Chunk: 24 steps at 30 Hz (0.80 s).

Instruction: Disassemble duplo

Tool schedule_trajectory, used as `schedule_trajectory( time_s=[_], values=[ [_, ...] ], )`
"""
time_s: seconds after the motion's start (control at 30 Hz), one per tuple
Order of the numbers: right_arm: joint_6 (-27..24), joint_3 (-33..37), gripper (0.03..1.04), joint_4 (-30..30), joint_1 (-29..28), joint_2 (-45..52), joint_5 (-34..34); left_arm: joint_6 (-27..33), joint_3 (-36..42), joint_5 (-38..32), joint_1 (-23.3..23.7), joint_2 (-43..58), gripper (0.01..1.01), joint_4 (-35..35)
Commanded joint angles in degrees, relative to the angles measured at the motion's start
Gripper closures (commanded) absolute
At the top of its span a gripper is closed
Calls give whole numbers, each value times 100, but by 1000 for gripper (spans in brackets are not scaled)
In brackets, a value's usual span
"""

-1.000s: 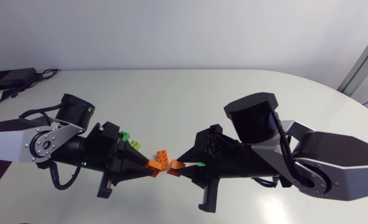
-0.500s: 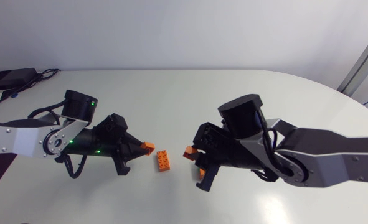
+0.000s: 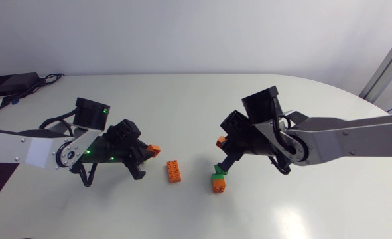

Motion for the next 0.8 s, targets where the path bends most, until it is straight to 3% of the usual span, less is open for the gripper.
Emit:
schedule_trajectory(
  time_s=[0.0,0.17,0.27,0.5,0.63,0.77],
  values=[
    [110,221,800,-169,-139,286,70,-123,-54,-158,-61,222,966,134],
    [154,388,774,-327,-262,567,158,-123,-18,-281,-105,363,890,160],
    [259,511,616,-459,-411,699,228,-123,-10,-299,-131,398,849,160],
    [329,801,598,-705,-781,1015,44,-123,-1,-299,-149,433,751,151],
    [347,784,497,-705,-781,963,0,-105,-1,-299,-184,459,644,134],
    [347,722,423,-758,-781,769,-176,-105,-1,-316,-184,459,631,134]
  ],
)
